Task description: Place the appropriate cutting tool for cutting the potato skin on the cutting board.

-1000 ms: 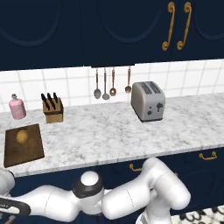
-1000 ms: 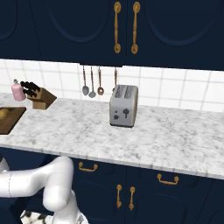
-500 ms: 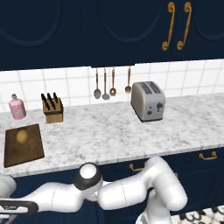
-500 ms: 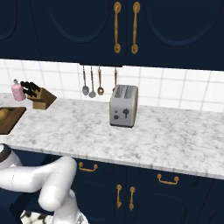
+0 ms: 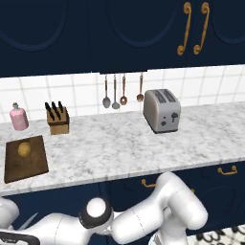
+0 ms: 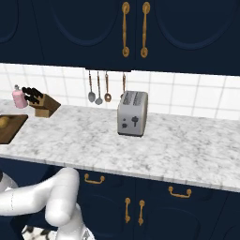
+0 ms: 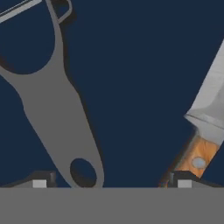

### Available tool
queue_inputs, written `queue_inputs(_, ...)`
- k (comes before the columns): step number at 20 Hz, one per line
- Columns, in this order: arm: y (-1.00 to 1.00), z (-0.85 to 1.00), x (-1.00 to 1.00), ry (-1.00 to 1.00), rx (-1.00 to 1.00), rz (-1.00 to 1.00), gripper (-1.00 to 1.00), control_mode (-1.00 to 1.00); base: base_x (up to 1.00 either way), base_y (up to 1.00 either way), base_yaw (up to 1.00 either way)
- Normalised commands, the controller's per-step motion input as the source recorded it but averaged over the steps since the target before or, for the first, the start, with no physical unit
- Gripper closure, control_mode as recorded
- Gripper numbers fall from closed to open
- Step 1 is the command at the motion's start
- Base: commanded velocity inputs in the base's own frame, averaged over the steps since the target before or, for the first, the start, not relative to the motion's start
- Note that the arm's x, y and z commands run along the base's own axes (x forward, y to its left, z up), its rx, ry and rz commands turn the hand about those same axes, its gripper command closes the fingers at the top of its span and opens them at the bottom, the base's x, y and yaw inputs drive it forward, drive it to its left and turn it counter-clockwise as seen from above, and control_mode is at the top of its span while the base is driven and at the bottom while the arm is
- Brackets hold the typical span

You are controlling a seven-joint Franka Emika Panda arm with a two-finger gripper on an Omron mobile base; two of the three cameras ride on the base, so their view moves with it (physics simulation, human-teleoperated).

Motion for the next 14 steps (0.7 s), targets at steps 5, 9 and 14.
queue_inputs(5,0.37,0.19,0.35,-0.01,-0.12,-0.01,-1.00,-1.00,0.00,0.00,0.00)
queue_inputs(9,0.55,0.30,0.40,0.00,-0.18,0.00,-1.00,-1.00,0.00,0.00,0.00)
queue_inputs(14,0.55,0.19,0.25,0.02,-0.31,0.00,-1.00,-1.00,0.00,0.00,0.00)
